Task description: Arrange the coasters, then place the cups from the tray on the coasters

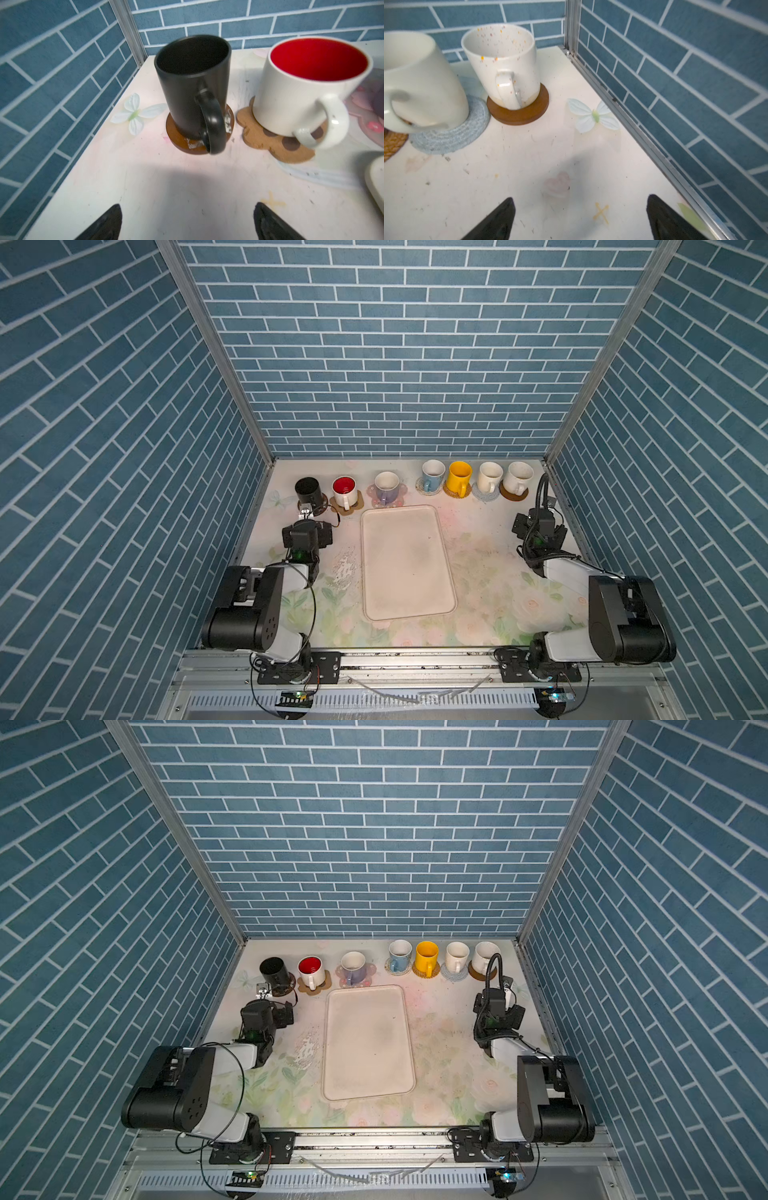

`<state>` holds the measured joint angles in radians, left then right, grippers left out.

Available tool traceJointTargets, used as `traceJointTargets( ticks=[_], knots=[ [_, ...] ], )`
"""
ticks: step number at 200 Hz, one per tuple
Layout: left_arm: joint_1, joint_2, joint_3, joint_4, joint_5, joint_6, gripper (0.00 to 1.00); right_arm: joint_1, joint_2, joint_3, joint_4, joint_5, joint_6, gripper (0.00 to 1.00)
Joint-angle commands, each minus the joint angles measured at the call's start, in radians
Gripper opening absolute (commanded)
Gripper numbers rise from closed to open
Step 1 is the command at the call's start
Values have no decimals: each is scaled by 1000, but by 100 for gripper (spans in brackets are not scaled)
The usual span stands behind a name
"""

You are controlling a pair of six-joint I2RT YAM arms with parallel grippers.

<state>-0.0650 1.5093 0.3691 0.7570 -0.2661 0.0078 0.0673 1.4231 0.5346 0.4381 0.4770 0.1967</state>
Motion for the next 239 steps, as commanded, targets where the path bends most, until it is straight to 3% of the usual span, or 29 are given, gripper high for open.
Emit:
traceJointTargets(
  ticks=[1, 16, 28, 46, 101, 137, 175, 221, 239],
  knots=[
    [-12, 7, -16, 153, -34, 30, 99, 5, -5, -55, 141, 3, -80, 98],
    [-21, 11, -7, 147, -41, 38, 99, 8, -39, -137, 275, 16, -108, 96],
    [-25, 21, -22, 196, -47, 49, 99, 11, -26, -254, 547, 24, -130, 95],
    [-29, 19, -21, 183, -56, 46, 99, 14, 13, -335, 729, 47, -128, 95],
    [-29, 20, -1, 148, -61, 40, 99, 14, 69, -424, 957, 8, -138, 94],
    [-29, 20, -5, 153, -61, 40, 99, 18, 71, -430, 960, -39, -163, 93],
    [-29, 20, -7, 160, -44, 49, 99, 80, 138, -403, 962, -243, -317, 88],
    [-29, 21, -3, 151, -38, 49, 99, 16, 181, -376, 947, -331, -258, 93],
    [-27, 21, 0, 146, -34, 49, 99, -6, 131, -299, 732, -301, -218, 95]
  ],
)
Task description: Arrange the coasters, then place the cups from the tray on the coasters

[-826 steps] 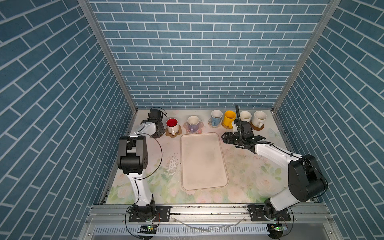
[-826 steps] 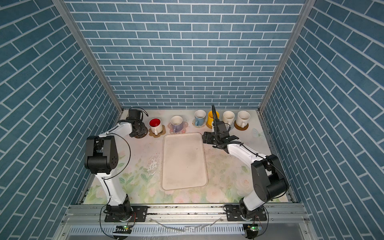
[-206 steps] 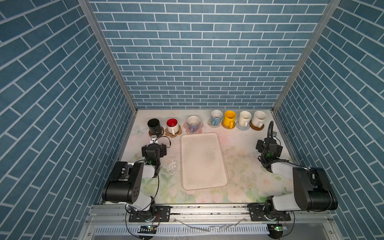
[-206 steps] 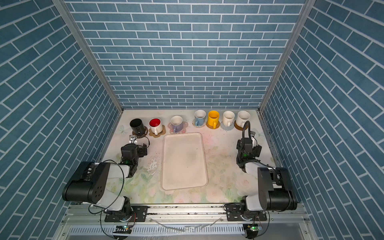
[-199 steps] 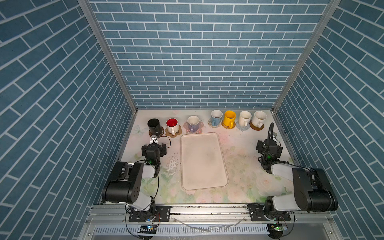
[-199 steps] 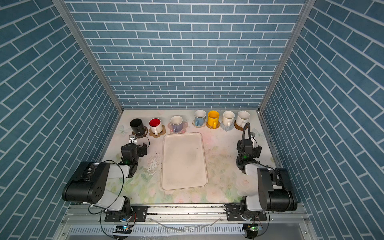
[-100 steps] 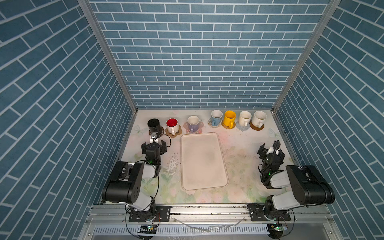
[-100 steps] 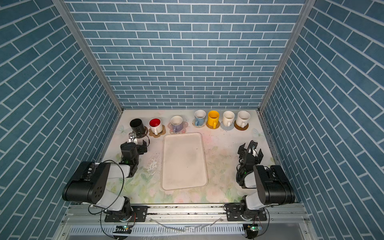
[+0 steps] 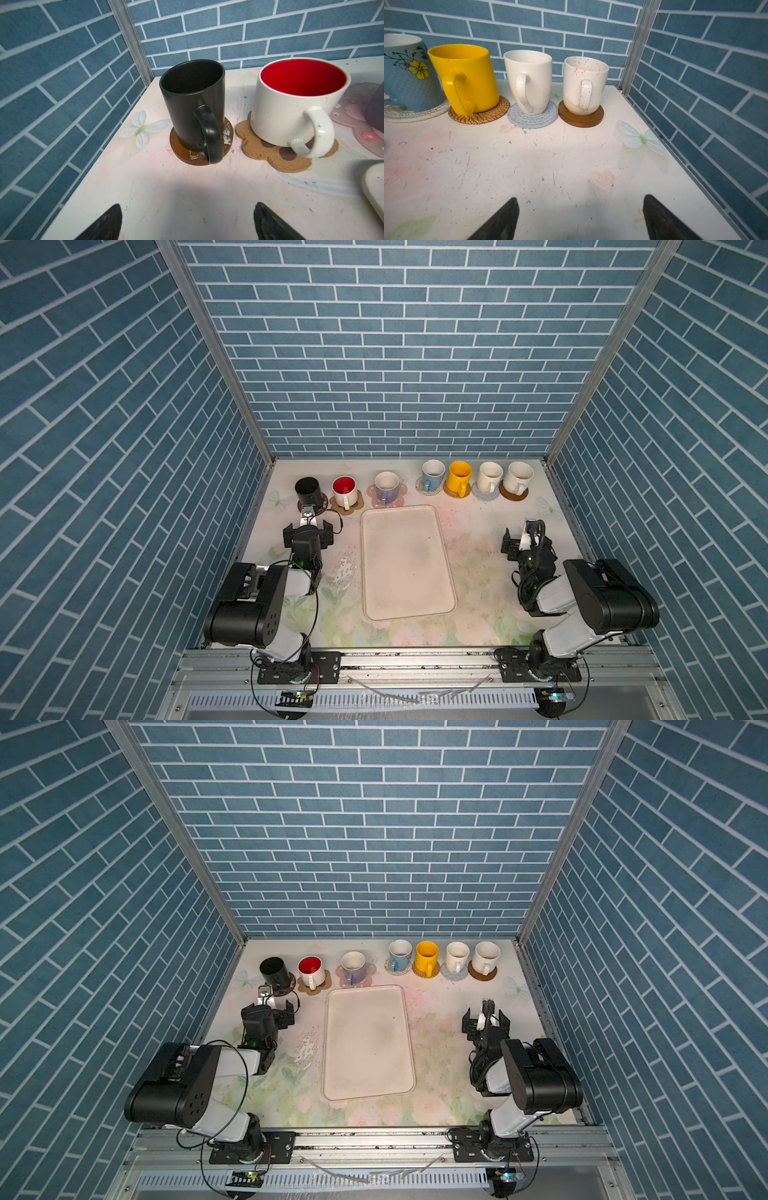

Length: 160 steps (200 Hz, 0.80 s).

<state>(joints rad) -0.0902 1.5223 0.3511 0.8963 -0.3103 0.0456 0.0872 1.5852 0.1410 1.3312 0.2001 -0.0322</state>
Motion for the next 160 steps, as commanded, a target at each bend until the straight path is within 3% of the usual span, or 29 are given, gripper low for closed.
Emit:
traceJointTargets(
  ticks=[1, 13, 19, 160],
  knots=[
    [-2, 8, 18, 7, 11, 11, 99, -27, -33, 103, -181, -21, 14, 95],
    [0, 8, 20, 4, 13, 10, 99, -69, -42, 223, -422, -36, 66, 99],
    [0, 8, 19, 4, 14, 10, 99, -107, -40, 259, -476, -104, 93, 99],
    [0, 9, 17, 9, 14, 11, 99, -124, -44, 249, -460, -129, 91, 99]
  ],
)
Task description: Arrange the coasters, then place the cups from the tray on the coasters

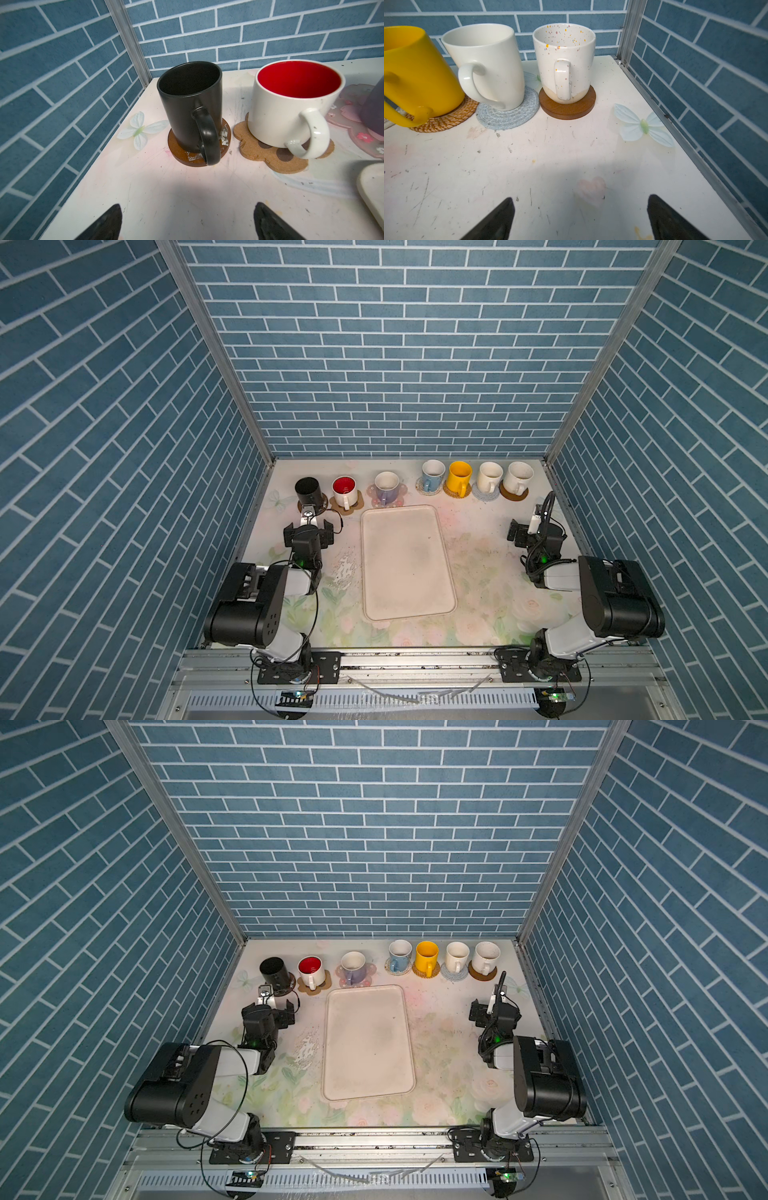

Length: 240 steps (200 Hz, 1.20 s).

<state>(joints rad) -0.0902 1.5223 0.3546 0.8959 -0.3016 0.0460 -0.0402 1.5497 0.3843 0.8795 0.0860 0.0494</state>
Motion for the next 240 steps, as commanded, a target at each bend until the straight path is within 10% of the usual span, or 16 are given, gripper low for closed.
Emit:
traceJointTargets(
  ticks=[1, 198, 240],
  knots=[
    [0, 6, 13, 9, 5, 11, 99, 3, -9, 5, -8, -15, 9, 99],
    [21, 2, 13, 2, 47, 1, 99, 3, -10, 2, -4, -16, 9, 99],
    [24, 43, -192, 440, 25, -8, 99, -8, -14, -143, 268, 5, 34, 99]
  ],
)
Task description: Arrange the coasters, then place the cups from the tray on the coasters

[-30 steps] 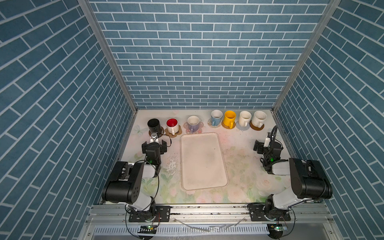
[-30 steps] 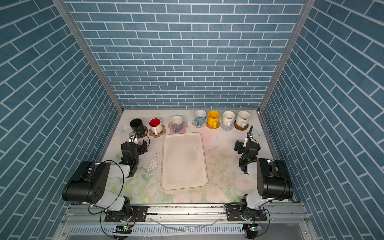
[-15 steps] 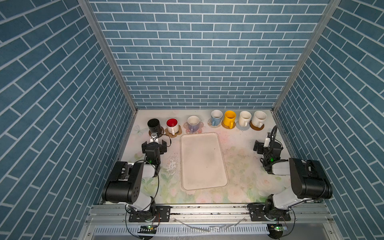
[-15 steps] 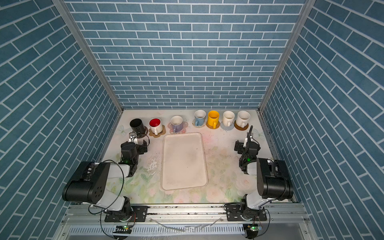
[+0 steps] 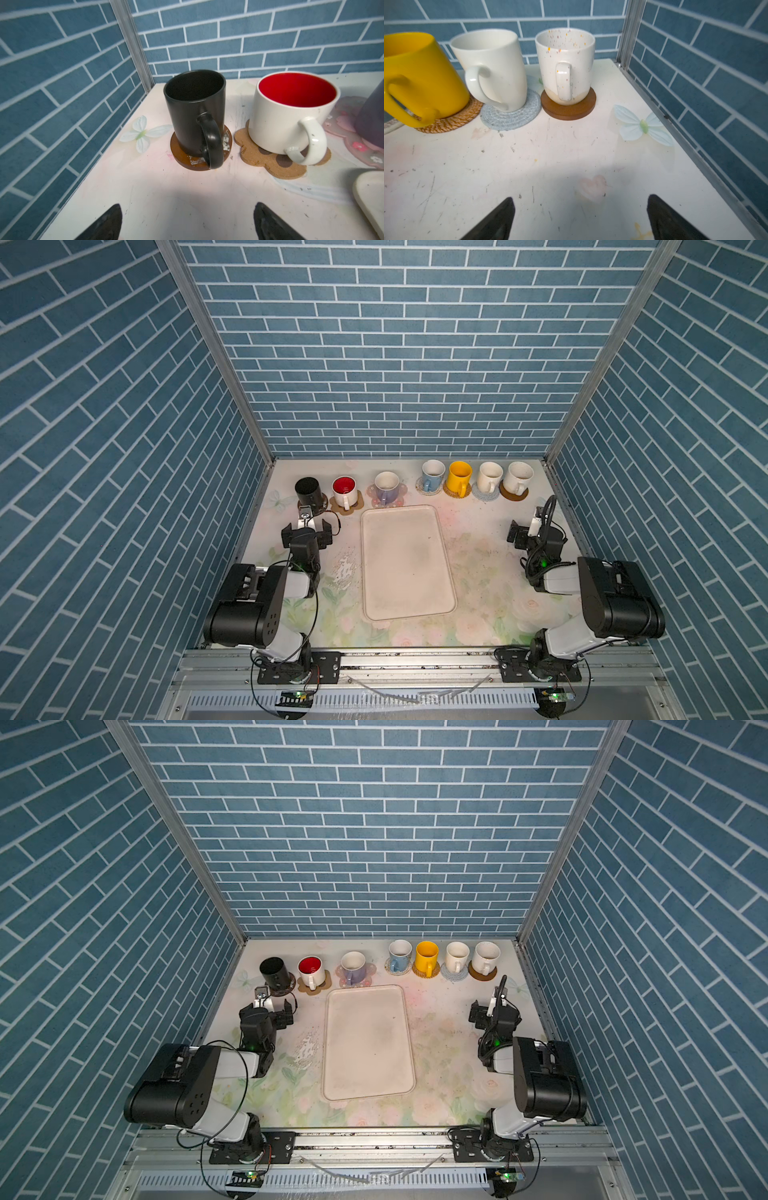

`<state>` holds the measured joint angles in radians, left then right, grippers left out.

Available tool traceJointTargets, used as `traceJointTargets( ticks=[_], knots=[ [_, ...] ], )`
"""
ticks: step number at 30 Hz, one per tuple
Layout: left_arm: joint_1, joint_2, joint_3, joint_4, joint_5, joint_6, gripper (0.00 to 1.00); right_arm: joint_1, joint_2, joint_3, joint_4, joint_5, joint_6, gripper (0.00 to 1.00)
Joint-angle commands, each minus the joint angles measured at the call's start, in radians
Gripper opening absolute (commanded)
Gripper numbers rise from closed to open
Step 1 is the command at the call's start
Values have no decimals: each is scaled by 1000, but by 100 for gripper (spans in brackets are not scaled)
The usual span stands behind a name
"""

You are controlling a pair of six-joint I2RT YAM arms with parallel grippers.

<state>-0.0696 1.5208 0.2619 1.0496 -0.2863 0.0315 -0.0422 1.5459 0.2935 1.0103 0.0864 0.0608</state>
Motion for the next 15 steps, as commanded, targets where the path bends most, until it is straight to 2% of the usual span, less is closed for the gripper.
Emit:
traceJointTargets(
  ticks=[1, 2, 4, 6, 8, 10, 12, 15],
  knots=[
    [3, 48, -103, 295, 10, 8, 99, -6, -11, -51, 133, 5, 21, 99],
    [-4, 62, -115, 333, 7, 14, 99, -6, -11, -30, 99, 4, 20, 99],
    [-6, 41, -92, 262, 13, 15, 99, -5, -16, 34, -23, -2, 16, 99],
    [-6, -2, 10, 7, 15, 13, 99, -1, -7, 104, -159, -40, -4, 99],
    [-5, 1, 127, -192, 11, 13, 99, -1, -4, 99, -139, -67, -15, 99],
    [1, 9, 70, -74, 41, 24, 99, -2, -1, 104, -148, -78, -13, 99],
    [-1, 2, 120, -189, 38, 17, 99, -6, 0, 113, -164, -86, -8, 99],
    [0, 4, 111, -167, 43, 20, 99, -5, -10, 97, -150, -74, -11, 99]
  ],
)
